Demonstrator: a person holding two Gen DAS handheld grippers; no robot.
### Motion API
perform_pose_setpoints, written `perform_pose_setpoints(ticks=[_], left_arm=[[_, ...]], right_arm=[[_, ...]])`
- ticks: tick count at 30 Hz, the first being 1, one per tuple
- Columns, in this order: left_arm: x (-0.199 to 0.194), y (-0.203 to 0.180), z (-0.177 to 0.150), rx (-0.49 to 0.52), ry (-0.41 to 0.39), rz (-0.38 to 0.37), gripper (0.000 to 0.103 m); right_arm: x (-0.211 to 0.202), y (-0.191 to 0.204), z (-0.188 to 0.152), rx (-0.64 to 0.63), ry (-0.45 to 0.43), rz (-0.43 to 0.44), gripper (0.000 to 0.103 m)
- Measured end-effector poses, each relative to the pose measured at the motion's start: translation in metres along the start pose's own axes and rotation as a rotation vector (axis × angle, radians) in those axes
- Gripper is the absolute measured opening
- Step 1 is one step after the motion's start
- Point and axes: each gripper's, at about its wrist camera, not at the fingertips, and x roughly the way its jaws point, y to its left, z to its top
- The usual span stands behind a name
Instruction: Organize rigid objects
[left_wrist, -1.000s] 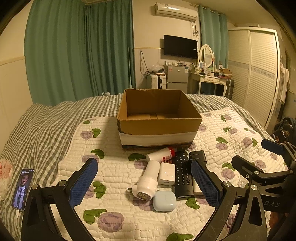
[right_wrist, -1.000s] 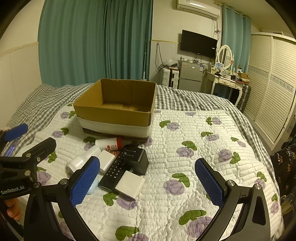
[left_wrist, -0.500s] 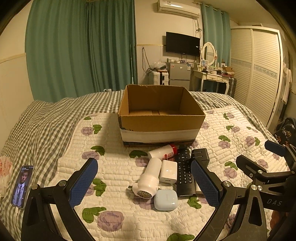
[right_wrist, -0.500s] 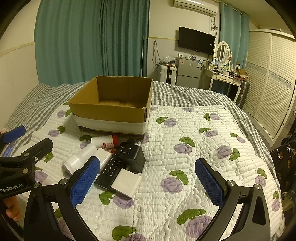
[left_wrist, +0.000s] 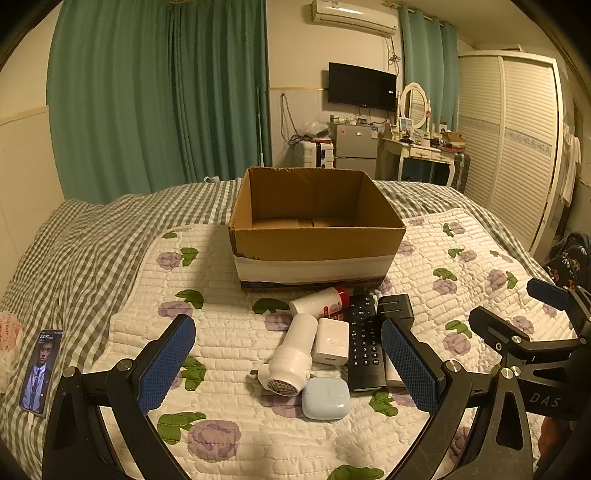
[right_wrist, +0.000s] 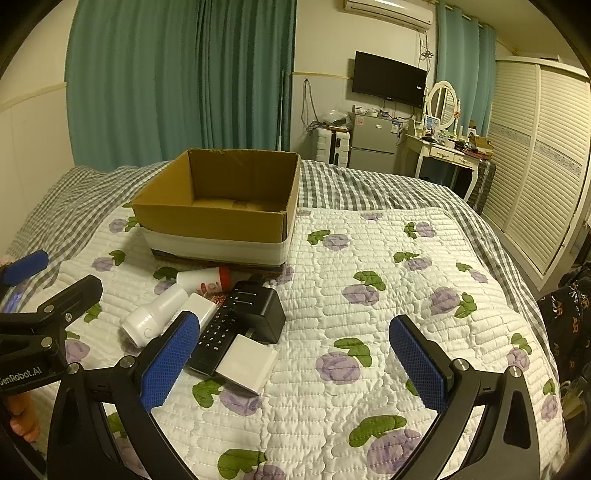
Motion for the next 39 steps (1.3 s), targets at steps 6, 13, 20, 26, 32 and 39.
perform_pose_setpoints(ticks=[6, 13, 20, 26, 32, 39], left_arm=[[0.003, -0.003, -0.001, 0.007, 0.002, 0.002, 0.103], [0.037, 0.001, -0.011, 0.007, 0.099, 0.043, 0.103], [0.083, 0.001, -0.039, 0.009, 0.259, 0.042, 0.100], [0.107, 0.003, -0.040, 0.009, 0.296, 0.065, 0.100], [0.140, 0.011, -0.039, -0.001, 0.372, 0.091, 0.099], [0.157, -0.004, -0.037, 0.067, 0.376, 0.067, 0.065]], right_arm=[[0.001, 0.000, 0.000, 0.001, 0.004, -0.004, 0.103], [0.023, -0.001, -0.010, -0.017, 0.060, 0.006, 0.103], [0.076, 0.004, -0.038, -0.020, 0.227, 0.082, 0.091], [0.111, 0.019, -0.049, -0.040, 0.302, 0.143, 0.082], [0.131, 0.028, -0.051, -0.027, 0.333, 0.136, 0.075], [0.140, 0.023, -0.050, -0.007, 0.345, 0.107, 0.055]])
